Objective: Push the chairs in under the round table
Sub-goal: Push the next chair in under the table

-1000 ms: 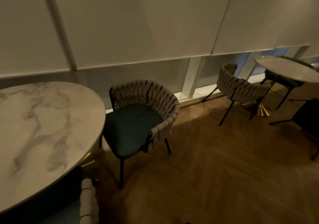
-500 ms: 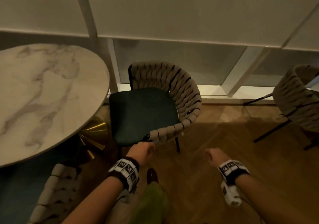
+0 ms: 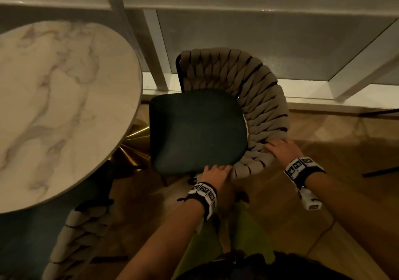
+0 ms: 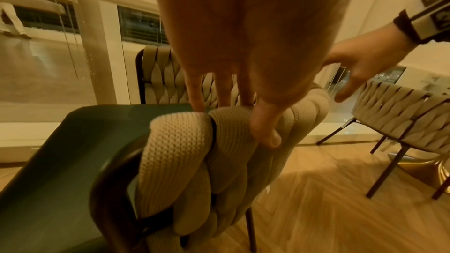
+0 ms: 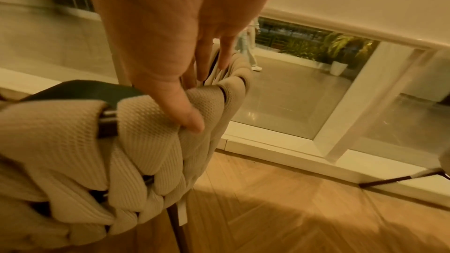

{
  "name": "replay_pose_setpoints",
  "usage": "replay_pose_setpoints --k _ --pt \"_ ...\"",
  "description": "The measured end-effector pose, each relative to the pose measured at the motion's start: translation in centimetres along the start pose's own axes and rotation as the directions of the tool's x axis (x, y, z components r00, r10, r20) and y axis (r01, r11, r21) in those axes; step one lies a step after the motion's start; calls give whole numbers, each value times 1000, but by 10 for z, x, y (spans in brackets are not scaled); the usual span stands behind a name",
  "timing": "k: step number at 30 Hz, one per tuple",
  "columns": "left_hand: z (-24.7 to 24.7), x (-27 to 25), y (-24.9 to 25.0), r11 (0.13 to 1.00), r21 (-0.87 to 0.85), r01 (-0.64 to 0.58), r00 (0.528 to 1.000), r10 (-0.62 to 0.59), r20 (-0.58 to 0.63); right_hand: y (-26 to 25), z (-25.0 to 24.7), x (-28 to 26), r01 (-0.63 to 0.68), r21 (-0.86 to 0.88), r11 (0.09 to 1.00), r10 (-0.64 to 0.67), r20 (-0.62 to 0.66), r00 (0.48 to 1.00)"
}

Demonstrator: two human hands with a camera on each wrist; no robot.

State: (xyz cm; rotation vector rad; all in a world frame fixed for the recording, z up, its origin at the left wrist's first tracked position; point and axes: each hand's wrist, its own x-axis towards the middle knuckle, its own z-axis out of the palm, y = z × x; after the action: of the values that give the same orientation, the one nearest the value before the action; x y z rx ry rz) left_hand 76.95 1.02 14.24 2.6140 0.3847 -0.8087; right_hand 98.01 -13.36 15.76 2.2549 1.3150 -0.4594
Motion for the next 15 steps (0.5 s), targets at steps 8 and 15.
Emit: replay_pose_setpoints --k 8,15 --pt "3 25 11 989 -101 108 981 -90 170 25 14 46 231 -174 957 -219 88 972" --pt "1 21 -13 977 -156 147 981 -124 151 12 13 44 249 -7 968 -248 62 967"
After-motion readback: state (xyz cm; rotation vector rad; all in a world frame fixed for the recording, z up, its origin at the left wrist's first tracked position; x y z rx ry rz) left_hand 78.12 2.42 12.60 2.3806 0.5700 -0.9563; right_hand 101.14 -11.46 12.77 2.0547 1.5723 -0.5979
